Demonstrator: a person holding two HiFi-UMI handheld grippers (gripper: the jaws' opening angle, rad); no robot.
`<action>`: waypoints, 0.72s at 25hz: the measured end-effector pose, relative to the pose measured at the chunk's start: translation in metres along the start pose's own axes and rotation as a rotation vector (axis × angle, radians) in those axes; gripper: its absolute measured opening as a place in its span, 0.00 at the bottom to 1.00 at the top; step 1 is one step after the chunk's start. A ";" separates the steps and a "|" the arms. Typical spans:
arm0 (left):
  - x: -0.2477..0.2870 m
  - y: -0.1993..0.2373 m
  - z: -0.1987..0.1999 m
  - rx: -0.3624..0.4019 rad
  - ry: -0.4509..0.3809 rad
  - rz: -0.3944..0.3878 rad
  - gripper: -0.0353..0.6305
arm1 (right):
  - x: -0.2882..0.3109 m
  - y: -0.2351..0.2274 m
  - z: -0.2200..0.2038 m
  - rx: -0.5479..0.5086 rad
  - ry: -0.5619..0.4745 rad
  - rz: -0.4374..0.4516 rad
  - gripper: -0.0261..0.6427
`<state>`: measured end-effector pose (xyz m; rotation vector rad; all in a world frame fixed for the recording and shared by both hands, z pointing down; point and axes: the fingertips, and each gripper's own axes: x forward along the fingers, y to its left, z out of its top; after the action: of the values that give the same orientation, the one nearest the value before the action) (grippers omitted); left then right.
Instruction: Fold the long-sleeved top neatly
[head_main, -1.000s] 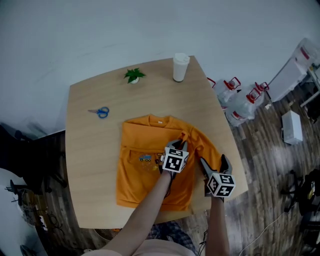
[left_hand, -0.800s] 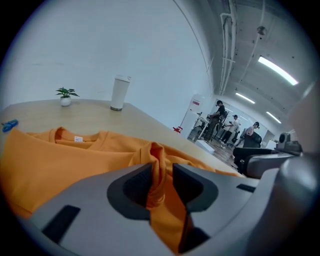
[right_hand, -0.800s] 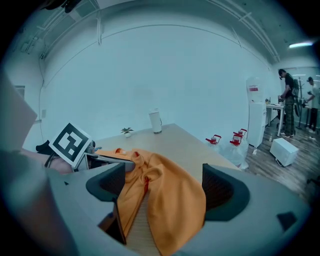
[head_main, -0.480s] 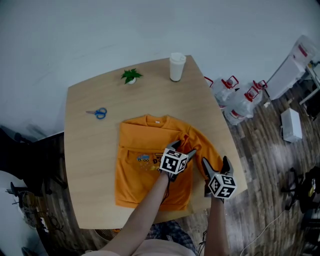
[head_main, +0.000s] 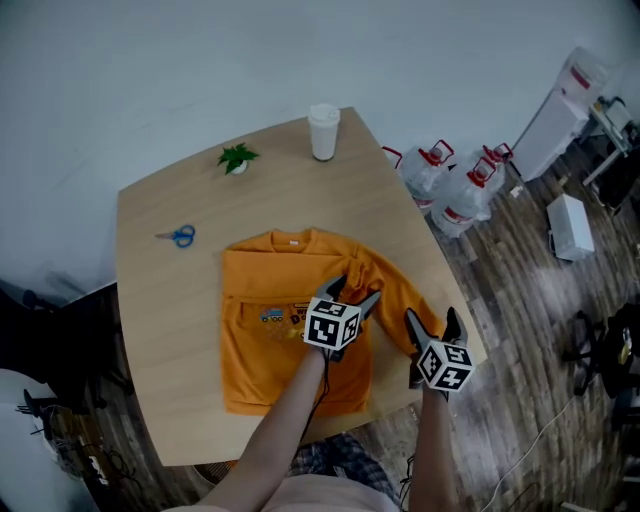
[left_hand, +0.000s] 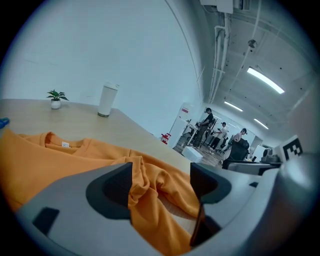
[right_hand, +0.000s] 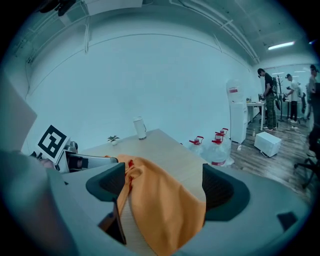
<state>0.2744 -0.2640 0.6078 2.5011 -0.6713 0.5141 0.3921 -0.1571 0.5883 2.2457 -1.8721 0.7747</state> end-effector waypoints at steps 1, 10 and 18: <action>0.000 -0.004 0.000 0.004 -0.001 -0.003 0.59 | -0.004 -0.006 -0.001 0.007 -0.001 -0.013 0.74; 0.010 -0.054 -0.015 0.035 0.030 -0.052 0.59 | -0.048 -0.055 -0.029 0.047 0.035 -0.109 0.68; 0.020 -0.100 -0.045 0.057 0.082 -0.111 0.59 | -0.083 -0.091 -0.073 0.092 0.103 -0.205 0.60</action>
<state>0.3345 -0.1709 0.6171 2.5379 -0.4892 0.5991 0.4465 -0.0331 0.6350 2.3548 -1.5621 0.9388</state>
